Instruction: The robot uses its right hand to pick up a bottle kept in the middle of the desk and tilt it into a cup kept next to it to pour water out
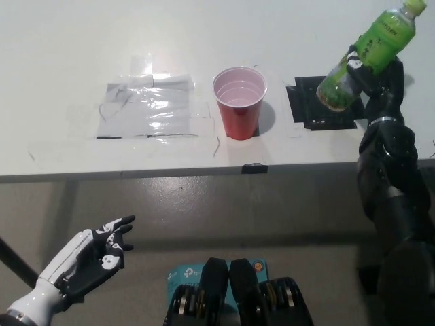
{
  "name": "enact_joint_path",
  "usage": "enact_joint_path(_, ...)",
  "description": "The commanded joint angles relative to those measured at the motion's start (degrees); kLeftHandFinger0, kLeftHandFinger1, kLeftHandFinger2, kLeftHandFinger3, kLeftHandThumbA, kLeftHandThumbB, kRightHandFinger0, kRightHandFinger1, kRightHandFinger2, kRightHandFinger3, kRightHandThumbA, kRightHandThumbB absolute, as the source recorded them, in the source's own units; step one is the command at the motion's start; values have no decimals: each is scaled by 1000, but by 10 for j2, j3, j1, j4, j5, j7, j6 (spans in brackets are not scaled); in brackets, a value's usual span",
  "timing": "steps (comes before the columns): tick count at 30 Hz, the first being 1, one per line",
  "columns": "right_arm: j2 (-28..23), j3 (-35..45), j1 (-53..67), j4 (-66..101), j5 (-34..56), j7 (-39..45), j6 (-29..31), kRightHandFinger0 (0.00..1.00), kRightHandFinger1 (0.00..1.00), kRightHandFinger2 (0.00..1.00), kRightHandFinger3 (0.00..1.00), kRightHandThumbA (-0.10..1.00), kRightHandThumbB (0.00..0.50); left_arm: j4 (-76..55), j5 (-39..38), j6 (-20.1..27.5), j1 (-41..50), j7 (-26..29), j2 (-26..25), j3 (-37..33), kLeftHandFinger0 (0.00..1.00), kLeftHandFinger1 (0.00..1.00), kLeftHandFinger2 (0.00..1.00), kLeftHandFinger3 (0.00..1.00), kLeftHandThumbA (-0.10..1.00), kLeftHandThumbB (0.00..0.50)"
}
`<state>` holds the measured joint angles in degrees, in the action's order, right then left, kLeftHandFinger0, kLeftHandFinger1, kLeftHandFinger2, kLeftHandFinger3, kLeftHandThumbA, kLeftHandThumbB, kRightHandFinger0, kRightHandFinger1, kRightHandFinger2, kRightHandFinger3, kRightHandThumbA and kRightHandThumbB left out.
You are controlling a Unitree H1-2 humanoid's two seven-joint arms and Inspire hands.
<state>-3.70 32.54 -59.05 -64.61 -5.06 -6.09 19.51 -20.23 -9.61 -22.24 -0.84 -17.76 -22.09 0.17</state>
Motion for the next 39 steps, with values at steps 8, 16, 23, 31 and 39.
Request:
enact_joint_path(8,-57,-169,-19,49,-30,-18,74,0,0,0,247,-100,10,-26,11,24,-20,-12,-22,0,884,1000,1000,1000,735,153)
enact_joint_path(16,-107,-302,-18,51,-83,-70,74,0,0,0,244,-100,81,-22,10,28,-26,-15,-27,3,878,1000,1000,1000,728,142)
enact_joint_path(23,-111,-348,-10,34,-79,-108,74,0,0,134,236,-100,101,-23,11,27,-28,-16,-28,3,914,1000,1000,1000,740,129)
enact_joint_path(31,-90,-338,7,7,-58,-135,74,0,0,0,268,-100,65,-24,7,30,-27,-17,-30,6,909,1000,1000,1000,747,131)
enact_joint_path(39,-74,-306,22,6,-25,-151,74,0,0,3,286,-100,102,-28,10,27,-26,-15,-31,8,903,1000,1000,1000,762,132)
